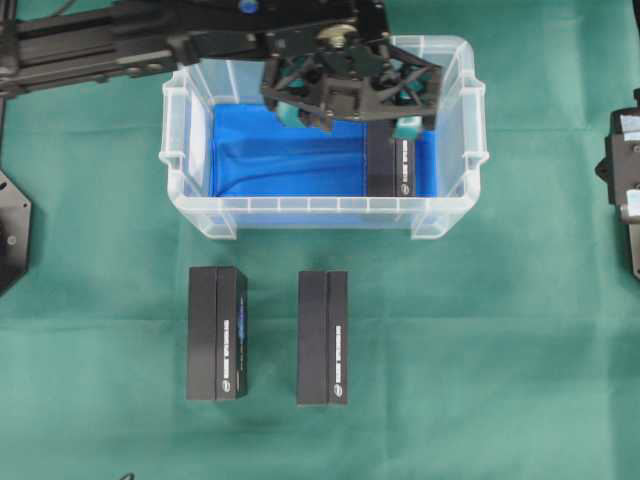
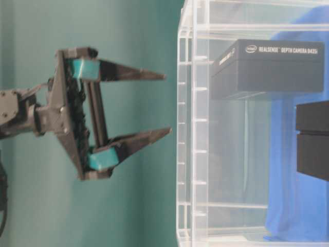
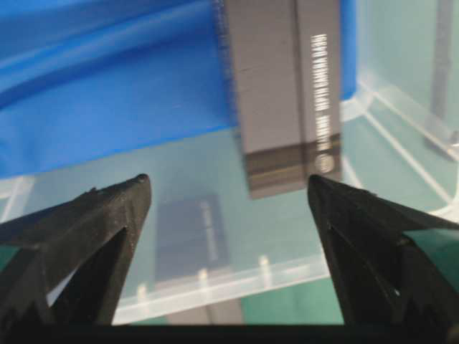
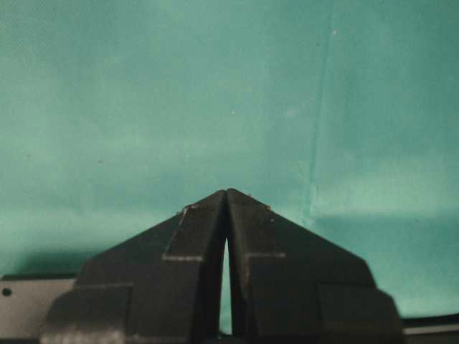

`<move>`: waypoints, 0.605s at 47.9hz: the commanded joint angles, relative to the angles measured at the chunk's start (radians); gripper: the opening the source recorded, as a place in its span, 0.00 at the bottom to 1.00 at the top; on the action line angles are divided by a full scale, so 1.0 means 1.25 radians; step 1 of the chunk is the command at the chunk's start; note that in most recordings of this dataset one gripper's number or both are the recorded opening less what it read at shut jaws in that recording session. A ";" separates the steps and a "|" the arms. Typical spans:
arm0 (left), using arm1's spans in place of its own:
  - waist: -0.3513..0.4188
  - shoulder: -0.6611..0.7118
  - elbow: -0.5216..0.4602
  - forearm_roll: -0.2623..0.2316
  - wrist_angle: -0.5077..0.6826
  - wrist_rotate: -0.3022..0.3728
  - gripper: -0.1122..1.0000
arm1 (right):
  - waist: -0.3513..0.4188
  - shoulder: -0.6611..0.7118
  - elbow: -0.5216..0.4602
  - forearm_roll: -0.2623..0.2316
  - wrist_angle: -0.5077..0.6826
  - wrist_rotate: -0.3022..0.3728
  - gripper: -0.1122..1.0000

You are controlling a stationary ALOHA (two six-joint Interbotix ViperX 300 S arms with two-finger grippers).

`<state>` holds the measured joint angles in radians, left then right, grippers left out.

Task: Take the box out of the case with the left arm.
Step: 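Swing the open left gripper over the right black box in the case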

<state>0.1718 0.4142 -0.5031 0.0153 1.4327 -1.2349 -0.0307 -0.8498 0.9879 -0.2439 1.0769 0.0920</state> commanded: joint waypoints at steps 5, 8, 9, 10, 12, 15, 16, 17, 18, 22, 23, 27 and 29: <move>0.001 0.022 -0.087 0.002 0.010 -0.004 0.93 | 0.000 0.001 -0.017 0.002 -0.001 0.002 0.17; 0.002 0.037 -0.113 0.002 0.022 -0.011 0.93 | 0.000 0.001 -0.016 0.002 -0.001 0.004 0.17; 0.004 0.040 -0.120 0.002 0.027 -0.013 0.93 | 0.000 0.001 -0.017 0.002 -0.001 0.002 0.17; 0.004 0.045 -0.128 0.002 0.032 -0.017 0.93 | 0.000 0.001 -0.017 0.004 -0.002 0.002 0.17; 0.005 0.056 -0.146 0.002 0.040 -0.021 0.93 | 0.000 0.001 -0.017 0.002 -0.002 0.002 0.17; 0.002 0.067 -0.167 0.002 0.043 -0.022 0.93 | 0.000 0.001 -0.017 0.004 -0.001 0.002 0.16; 0.002 0.071 -0.173 0.002 0.043 -0.021 0.93 | 0.000 0.001 -0.016 0.004 -0.002 0.002 0.17; 0.002 0.075 -0.180 0.002 0.044 -0.022 0.93 | 0.000 0.001 -0.017 0.004 -0.004 0.002 0.16; 0.001 0.079 -0.187 0.002 0.047 -0.021 0.93 | 0.000 0.001 -0.017 0.002 -0.004 0.002 0.17; 0.000 0.091 -0.207 0.002 0.048 -0.021 0.93 | 0.000 0.001 -0.016 0.002 -0.004 0.002 0.16; 0.000 0.093 -0.210 0.002 0.048 -0.021 0.93 | 0.000 0.001 -0.016 0.004 -0.004 0.002 0.16; 0.000 0.097 -0.216 0.002 0.049 -0.021 0.93 | 0.000 0.001 -0.017 0.002 -0.005 0.002 0.17; 0.000 0.097 -0.215 0.002 0.049 -0.021 0.93 | 0.000 0.001 -0.016 0.002 -0.005 0.002 0.17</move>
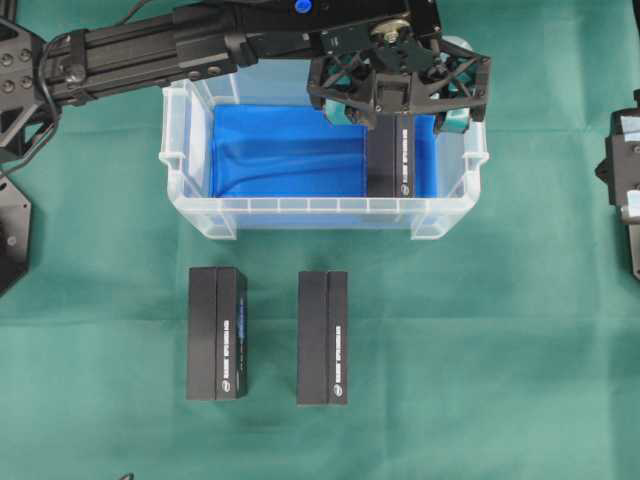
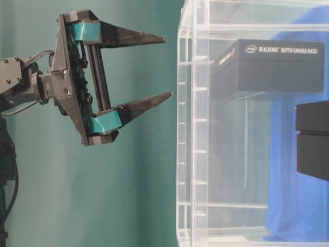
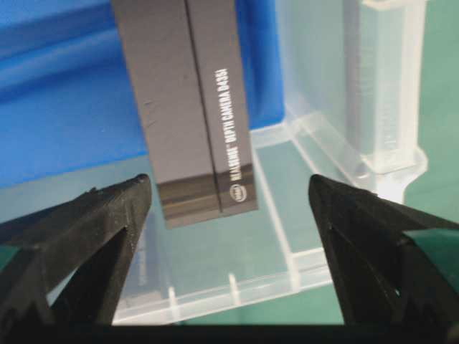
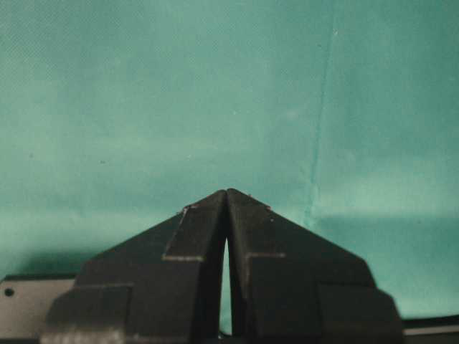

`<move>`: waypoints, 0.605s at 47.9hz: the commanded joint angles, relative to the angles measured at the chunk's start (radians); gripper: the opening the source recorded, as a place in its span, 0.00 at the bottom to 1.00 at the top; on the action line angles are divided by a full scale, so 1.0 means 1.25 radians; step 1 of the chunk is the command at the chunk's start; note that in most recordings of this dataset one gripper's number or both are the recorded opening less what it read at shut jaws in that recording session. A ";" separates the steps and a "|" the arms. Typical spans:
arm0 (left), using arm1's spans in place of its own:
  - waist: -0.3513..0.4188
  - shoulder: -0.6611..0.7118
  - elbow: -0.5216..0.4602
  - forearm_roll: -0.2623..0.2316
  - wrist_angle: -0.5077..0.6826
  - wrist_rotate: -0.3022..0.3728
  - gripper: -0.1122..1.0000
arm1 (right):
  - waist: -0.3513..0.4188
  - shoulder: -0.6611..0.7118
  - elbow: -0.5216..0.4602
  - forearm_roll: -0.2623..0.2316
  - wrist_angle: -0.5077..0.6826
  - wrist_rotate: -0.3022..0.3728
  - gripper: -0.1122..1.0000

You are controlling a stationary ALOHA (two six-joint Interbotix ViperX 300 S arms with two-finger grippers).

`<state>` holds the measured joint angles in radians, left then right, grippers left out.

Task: Take the box out of the case with the left arm.
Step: 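Swing the open left gripper over the right black box in the case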

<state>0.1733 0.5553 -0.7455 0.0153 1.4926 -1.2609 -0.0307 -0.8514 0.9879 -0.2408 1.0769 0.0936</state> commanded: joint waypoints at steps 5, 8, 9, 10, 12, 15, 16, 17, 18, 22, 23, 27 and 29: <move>-0.002 -0.016 -0.020 0.002 0.000 0.001 0.93 | 0.000 0.002 -0.016 0.001 -0.005 0.002 0.17; -0.002 -0.016 -0.020 0.002 0.001 0.001 0.93 | 0.000 0.002 -0.016 0.001 -0.005 0.002 0.17; -0.002 -0.016 -0.020 0.002 0.001 0.001 0.93 | 0.000 0.002 -0.016 0.001 -0.005 0.002 0.16; -0.002 -0.016 -0.020 0.002 0.001 0.001 0.93 | 0.000 0.002 -0.016 0.001 -0.005 0.002 0.17; -0.002 -0.016 -0.020 0.002 0.001 0.002 0.93 | 0.000 0.002 -0.016 0.000 -0.005 0.002 0.17; -0.004 -0.016 -0.018 0.002 0.001 0.002 0.93 | 0.000 0.002 -0.016 0.001 -0.005 0.002 0.17; -0.004 -0.016 -0.018 0.002 0.002 0.002 0.93 | 0.000 0.002 -0.016 0.001 -0.005 0.002 0.17; -0.004 -0.017 -0.018 0.002 0.004 0.002 0.93 | 0.000 0.002 -0.017 0.001 -0.005 0.002 0.17; -0.005 -0.016 -0.018 0.002 0.004 0.002 0.93 | 0.000 0.002 -0.017 0.001 -0.005 0.002 0.16; -0.005 -0.016 -0.017 0.002 0.006 0.004 0.93 | 0.000 0.002 -0.016 0.001 -0.005 0.002 0.17; -0.005 -0.017 -0.017 0.002 0.005 0.004 0.93 | 0.000 0.002 -0.017 0.000 -0.005 0.002 0.17; -0.006 -0.016 -0.017 0.002 0.005 0.004 0.93 | 0.000 0.002 -0.016 0.001 -0.005 0.002 0.16; -0.006 -0.017 -0.017 0.002 0.005 0.004 0.93 | 0.000 0.002 -0.017 0.001 -0.005 0.002 0.16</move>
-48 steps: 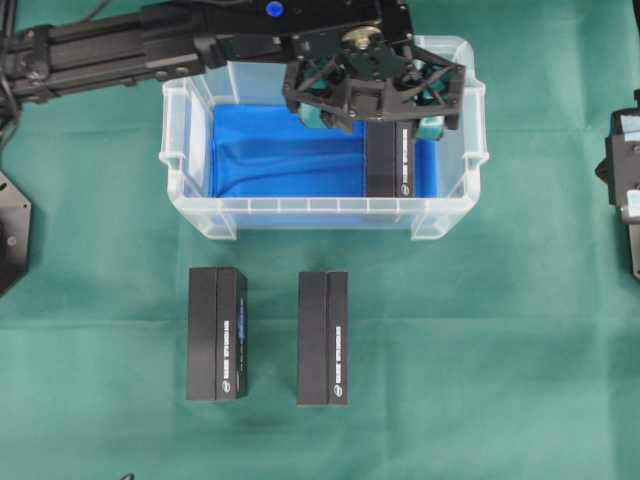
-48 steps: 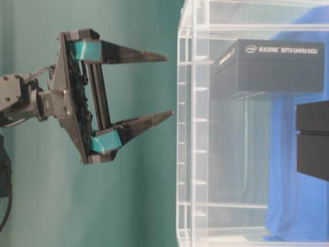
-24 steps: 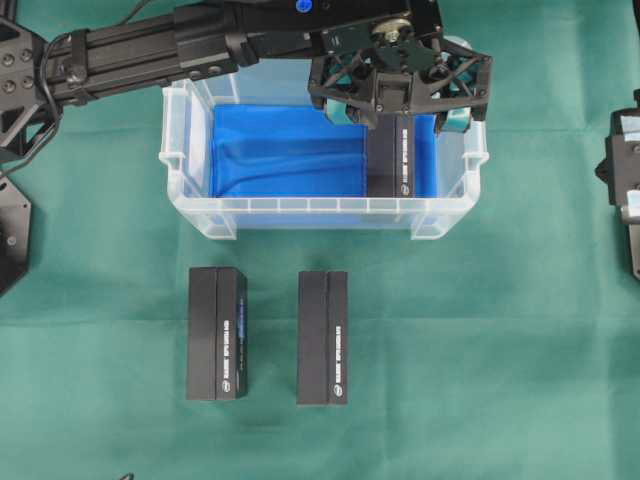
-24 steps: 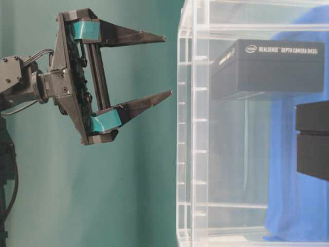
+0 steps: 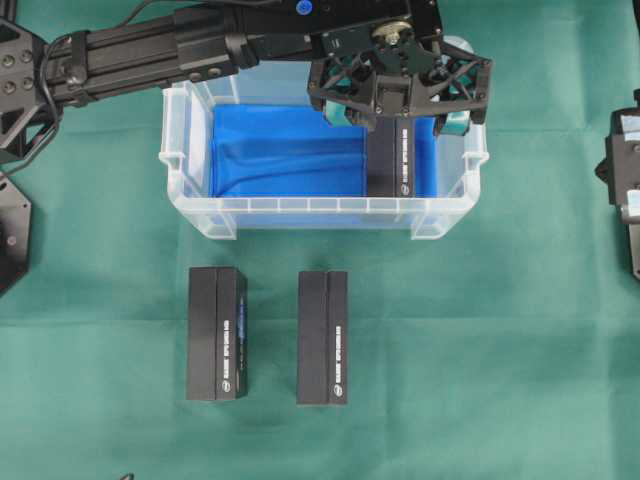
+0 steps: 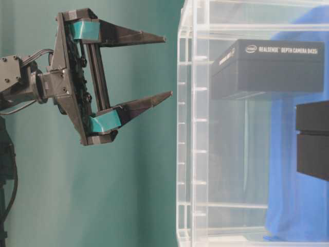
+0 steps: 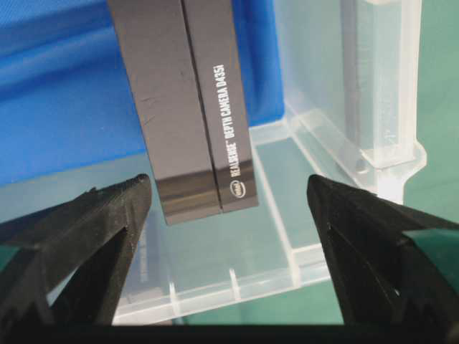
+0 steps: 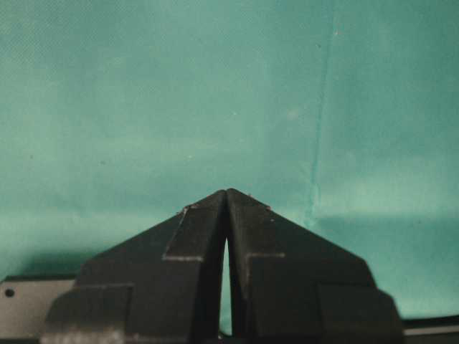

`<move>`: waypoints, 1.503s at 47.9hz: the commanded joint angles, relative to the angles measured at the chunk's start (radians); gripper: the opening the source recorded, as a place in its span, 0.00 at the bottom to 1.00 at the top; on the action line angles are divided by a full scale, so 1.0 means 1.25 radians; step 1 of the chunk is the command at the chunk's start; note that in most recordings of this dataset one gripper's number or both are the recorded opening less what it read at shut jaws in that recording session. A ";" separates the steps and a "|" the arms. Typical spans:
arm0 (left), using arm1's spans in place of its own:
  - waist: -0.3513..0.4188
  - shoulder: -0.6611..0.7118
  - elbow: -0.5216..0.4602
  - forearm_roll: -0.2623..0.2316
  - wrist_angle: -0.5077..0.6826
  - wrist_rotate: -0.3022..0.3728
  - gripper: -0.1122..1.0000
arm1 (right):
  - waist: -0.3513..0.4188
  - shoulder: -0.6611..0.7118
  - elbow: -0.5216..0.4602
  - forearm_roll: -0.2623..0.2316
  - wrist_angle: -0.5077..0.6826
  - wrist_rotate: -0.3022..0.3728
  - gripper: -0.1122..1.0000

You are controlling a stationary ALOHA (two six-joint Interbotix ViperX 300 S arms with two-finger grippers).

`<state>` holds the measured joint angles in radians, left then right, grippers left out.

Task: Take the box out of the case with the left arm.
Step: 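Swing the open left gripper over the right black box in the case, then lower and close the left gripper on the right box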

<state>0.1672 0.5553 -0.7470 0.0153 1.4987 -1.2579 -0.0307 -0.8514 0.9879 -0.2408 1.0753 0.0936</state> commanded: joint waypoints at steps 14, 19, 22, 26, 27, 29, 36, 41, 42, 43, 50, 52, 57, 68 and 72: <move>-0.002 -0.016 -0.016 0.004 0.001 0.006 0.93 | 0.000 0.002 -0.017 0.001 -0.001 0.002 0.16; -0.001 -0.017 -0.015 0.004 0.001 0.007 0.93 | 0.000 0.002 -0.017 0.001 -0.001 0.002 0.17; -0.001 -0.017 -0.013 0.005 0.002 0.007 0.93 | 0.000 0.002 -0.018 0.001 -0.001 0.002 0.17; -0.001 -0.018 -0.010 0.007 0.005 0.009 0.93 | 0.000 0.002 -0.018 0.002 -0.001 0.002 0.16; -0.002 -0.018 -0.009 0.009 0.005 0.009 0.93 | 0.000 0.002 -0.018 0.001 -0.001 0.002 0.17; -0.002 -0.020 -0.005 0.010 0.005 0.009 0.93 | 0.000 0.002 -0.018 0.001 -0.001 0.002 0.17; -0.004 -0.023 0.012 0.016 0.005 0.015 0.93 | 0.000 0.002 -0.018 0.001 0.000 0.004 0.16; -0.005 -0.025 0.021 0.018 -0.001 0.033 0.93 | 0.000 0.002 -0.018 0.002 0.000 0.004 0.17; -0.005 -0.025 0.022 0.020 -0.001 0.032 0.93 | 0.000 0.002 -0.018 0.002 0.000 0.004 0.17; -0.005 -0.025 0.022 0.021 -0.001 0.031 0.93 | 0.000 0.002 -0.018 0.004 -0.001 0.004 0.17; -0.005 -0.022 0.023 0.026 -0.002 0.023 0.93 | 0.000 0.002 -0.018 0.005 0.000 0.004 0.17; -0.005 -0.021 0.022 0.028 -0.005 0.022 0.93 | 0.000 0.002 -0.018 0.006 -0.001 0.004 0.16; -0.006 -0.020 0.031 0.037 -0.013 0.011 0.93 | 0.000 0.002 -0.018 0.009 -0.001 0.004 0.16; -0.010 -0.028 0.075 0.039 -0.037 -0.007 0.93 | 0.000 0.002 -0.018 0.012 0.000 0.004 0.17; -0.012 -0.031 0.093 0.043 -0.059 -0.020 0.93 | 0.000 0.002 -0.017 0.012 -0.001 0.005 0.17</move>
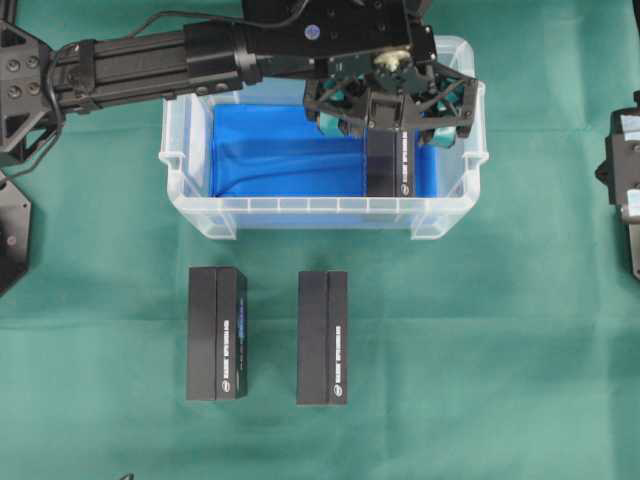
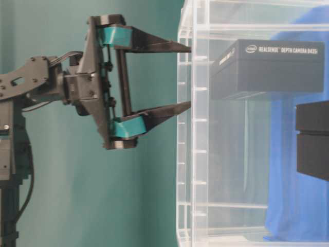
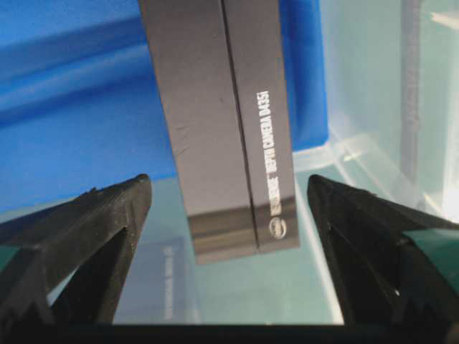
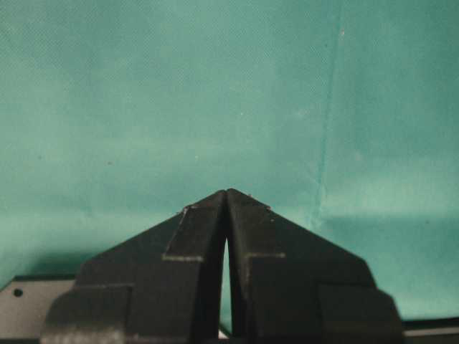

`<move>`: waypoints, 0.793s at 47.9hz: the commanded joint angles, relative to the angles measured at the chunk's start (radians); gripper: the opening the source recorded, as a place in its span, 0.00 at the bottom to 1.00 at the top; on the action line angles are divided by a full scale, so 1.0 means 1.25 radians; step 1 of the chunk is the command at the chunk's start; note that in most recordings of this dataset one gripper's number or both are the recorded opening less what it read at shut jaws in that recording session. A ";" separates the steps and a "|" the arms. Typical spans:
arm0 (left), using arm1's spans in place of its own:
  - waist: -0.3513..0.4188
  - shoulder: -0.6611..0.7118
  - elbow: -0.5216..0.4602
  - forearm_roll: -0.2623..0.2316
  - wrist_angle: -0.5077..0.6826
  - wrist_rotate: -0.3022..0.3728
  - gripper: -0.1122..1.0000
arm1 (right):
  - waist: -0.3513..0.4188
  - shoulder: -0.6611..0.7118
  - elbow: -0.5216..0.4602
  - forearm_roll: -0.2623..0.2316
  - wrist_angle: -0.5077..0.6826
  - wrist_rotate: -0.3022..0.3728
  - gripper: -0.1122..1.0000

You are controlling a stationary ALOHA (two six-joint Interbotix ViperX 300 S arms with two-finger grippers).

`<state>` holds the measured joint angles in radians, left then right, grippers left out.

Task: Take the box out of the case with the left arm.
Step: 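Lower and close the left gripper on the right box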

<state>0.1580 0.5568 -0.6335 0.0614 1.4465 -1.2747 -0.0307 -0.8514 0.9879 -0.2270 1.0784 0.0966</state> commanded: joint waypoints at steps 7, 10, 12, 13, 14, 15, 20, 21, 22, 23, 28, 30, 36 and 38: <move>-0.012 -0.038 0.027 0.017 -0.044 -0.022 0.93 | 0.000 0.002 -0.018 0.001 -0.004 0.001 0.16; -0.013 -0.042 0.039 0.017 -0.049 -0.026 0.93 | 0.000 0.002 -0.017 0.001 -0.002 0.001 0.17; -0.015 -0.044 0.048 0.018 -0.052 -0.027 0.93 | 0.000 0.002 -0.017 0.001 -0.002 0.001 0.17; -0.015 -0.044 0.052 0.018 -0.053 -0.026 0.93 | 0.000 0.002 -0.017 0.001 -0.004 0.001 0.16; -0.015 -0.045 0.056 0.018 -0.053 -0.027 0.93 | 0.000 0.002 -0.017 0.001 -0.002 0.001 0.17; -0.015 -0.047 0.060 0.018 -0.053 -0.027 0.93 | 0.000 0.002 -0.017 0.001 -0.002 0.001 0.16; -0.015 -0.052 0.076 0.020 -0.063 -0.027 0.93 | 0.000 0.002 -0.018 0.001 -0.002 0.001 0.17; -0.015 -0.052 0.079 0.022 -0.065 -0.028 0.93 | 0.000 0.002 -0.017 0.001 -0.004 0.001 0.16; -0.016 -0.053 0.081 0.023 -0.069 -0.028 0.93 | 0.000 0.002 -0.017 0.001 -0.004 0.001 0.16; -0.017 -0.053 0.083 0.027 -0.072 -0.029 0.93 | 0.000 0.002 -0.018 0.001 -0.004 0.001 0.17; -0.020 -0.054 0.092 0.049 -0.092 -0.042 0.93 | 0.000 0.002 -0.018 0.001 -0.004 0.001 0.17; -0.022 -0.054 0.096 0.058 -0.098 -0.047 0.92 | 0.000 0.002 -0.018 0.001 -0.002 0.001 0.17; -0.026 -0.054 0.099 0.087 -0.113 -0.053 0.92 | 0.000 0.002 -0.018 0.001 -0.002 0.001 0.17; -0.026 -0.054 0.101 0.092 -0.115 -0.053 0.92 | 0.000 0.002 -0.017 0.001 -0.004 0.001 0.17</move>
<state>0.1304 0.5400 -0.4985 0.1580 1.3116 -1.3392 -0.0307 -0.8514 0.9879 -0.2270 1.0784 0.0951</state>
